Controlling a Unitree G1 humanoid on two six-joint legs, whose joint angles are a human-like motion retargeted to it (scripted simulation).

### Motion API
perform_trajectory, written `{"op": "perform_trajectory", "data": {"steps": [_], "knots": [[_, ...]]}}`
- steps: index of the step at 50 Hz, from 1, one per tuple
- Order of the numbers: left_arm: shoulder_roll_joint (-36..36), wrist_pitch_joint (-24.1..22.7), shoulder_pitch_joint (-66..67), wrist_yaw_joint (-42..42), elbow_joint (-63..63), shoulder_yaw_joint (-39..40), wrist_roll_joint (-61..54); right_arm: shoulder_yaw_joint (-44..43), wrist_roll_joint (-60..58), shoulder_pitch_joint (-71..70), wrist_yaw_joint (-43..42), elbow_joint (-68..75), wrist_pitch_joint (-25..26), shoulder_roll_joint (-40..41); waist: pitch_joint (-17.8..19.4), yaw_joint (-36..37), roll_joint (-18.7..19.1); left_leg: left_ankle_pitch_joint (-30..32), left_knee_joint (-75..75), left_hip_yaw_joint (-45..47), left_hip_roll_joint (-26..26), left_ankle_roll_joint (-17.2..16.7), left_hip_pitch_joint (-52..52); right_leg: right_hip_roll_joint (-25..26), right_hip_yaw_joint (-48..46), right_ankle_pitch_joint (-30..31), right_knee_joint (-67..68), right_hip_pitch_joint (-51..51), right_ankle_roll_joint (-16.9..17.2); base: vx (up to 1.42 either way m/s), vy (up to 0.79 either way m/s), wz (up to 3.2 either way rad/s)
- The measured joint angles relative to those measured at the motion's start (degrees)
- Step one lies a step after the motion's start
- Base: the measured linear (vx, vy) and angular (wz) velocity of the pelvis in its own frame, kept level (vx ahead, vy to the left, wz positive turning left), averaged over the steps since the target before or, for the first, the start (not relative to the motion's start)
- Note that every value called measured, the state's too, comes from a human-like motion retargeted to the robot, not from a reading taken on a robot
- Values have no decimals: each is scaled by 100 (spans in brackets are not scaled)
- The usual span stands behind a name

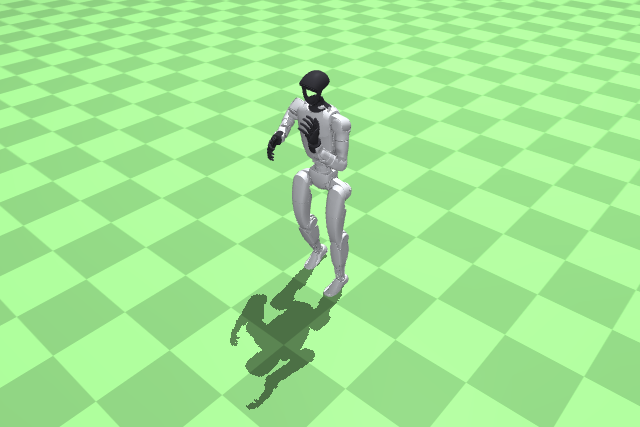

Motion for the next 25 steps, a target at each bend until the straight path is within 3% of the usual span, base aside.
{"op": "perform_trajectory", "data": {"steps": [3, 5, 7, 10, 12, 15, 20, 23, 25], "knots": [[239, -38, 856, -522, -156, 119, -221, 1, -175, -723, -11, 332, 162, 375, -34, 263, -195, 152, -96, -119, -273, 112, -131, -347, -587, 70, -965, 366, -55, -27, -10, -38], [472, -56, 1472, -949, 51, 34, -296, -30, -338, -1331, -76, 765, 226, 846, 88, 477, -409, -232, 521, -144, -565, 424, -524, -713, -956, -392, -1311, 522, 122, -36, -10, -27], [702, -109, 2071, -1315, 623, -90, -188, 97, -318, -2166, -492, 1326, 129, 1452, 379, 680, -533, -1025, 2073, 282, -619, 589, -1249, -964, -921, -973, -1434, 569, 271, -37, -8, -33], [766, 19, 3093, -1227, 1779, -310, -346, 673, -206, -3924, -1685, 1778, -182, 2049, 1149, 931, -257, -2017, 4252, 1048, 47, 756, -1726, -857, -508, -1600, -1016, 559, 26, -30, -5, -103], [778, 173, 3974, -1398, 2192, -426, -1071, 1005, -226, -5080, -1857, 1541, -220, 2342, 1401, 831, -164, -2272, 5019, 1100, 284, 943, -1763, -733, -277, -1765, -342, 258, -142, -19, -5, -105], [1231, 169, 5156, -1818, 1927, -390, -2006, 942, -144, -5974, -1425, 645, -128, 2817, 1098, 625, -394, -2299, 5335, 978, 93, 1086, -1771, -745, -139, -1502, -280, -37, 83, -3, -6, -41], [1751, 5, 5443, -2007, 1201, -48, -2174, 1130, 361, -5286, -1053, -922, -209, 2983, 183, 756, -863, -1596, 3602, 1494, -328, 1141, -724, -966, 54, 133, -1417, 54, 535, 2, 2, -14], [1406, 63, 4998, -1916, 1111, 75, -1897, 1547, 708, -4905, -449, -1048, 33, 2681, -181, 463, -754, -866, 2103, 1550, -443, 892, -8, -792, 253, 784, -1697, 12, 651, -9, 9, -12], [1053, 88, 4381, -1841, 1261, 46, -1620, 1818, 550, -4707, -101, -961, 91, 2349, -198, 176, -507, -522, 1203, 1604, -370, 695, 490, -572, 312, 895, -1777, 64, 620, -16, 9, 9]]}}
